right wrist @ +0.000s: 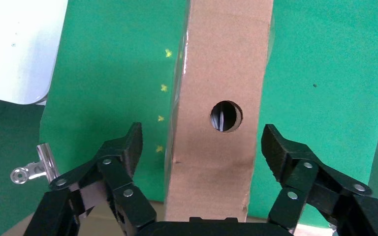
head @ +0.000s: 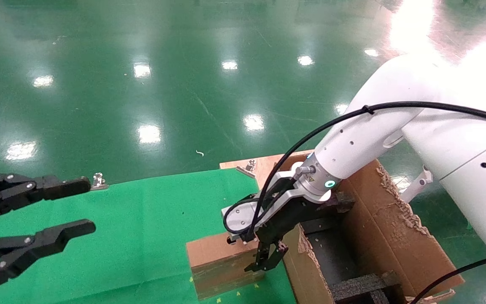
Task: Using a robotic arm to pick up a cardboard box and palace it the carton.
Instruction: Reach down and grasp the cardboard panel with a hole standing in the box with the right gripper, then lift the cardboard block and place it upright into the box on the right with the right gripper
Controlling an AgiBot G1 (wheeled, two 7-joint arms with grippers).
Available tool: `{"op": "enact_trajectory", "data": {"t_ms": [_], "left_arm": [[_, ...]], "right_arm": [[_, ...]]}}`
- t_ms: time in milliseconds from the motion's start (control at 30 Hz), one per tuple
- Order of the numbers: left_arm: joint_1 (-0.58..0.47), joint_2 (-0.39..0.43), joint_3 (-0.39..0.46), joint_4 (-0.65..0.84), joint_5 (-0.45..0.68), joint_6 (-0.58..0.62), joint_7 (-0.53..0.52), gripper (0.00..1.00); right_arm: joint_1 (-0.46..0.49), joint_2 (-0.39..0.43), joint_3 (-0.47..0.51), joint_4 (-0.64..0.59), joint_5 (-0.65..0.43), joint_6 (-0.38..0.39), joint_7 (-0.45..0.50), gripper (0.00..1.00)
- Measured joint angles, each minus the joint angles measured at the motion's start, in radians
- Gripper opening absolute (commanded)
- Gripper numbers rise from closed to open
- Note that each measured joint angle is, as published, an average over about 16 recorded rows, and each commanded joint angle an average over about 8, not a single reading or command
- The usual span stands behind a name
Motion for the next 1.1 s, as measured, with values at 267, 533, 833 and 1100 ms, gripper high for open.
{"op": "enact_trajectory", "data": {"t_ms": [267,533,833,1100], "left_arm": [[0.0,0.0,0.0,0.0,0.0,0.0,0.0,1.0],[0.0,0.0,0.0,0.0,0.0,0.0,0.0,1.0],[0.0,0.0,0.0,0.0,0.0,0.0,0.0,1.0],[0.0,0.0,0.0,0.0,0.0,0.0,0.0,1.0]], "right_arm": [[-0.002,0.001,0.003,0.001,0.001,0.0,0.001,0.0],[-0.003,0.002,0.004,0.002,0.001,0.001,0.002,0.0],[0.039,0.022,0.018,-0.021,0.022,0.004,-0.005,0.0],[0.173,0.057,0.039,-0.086,0.077,-0.006,-0.034,0.0]]}}
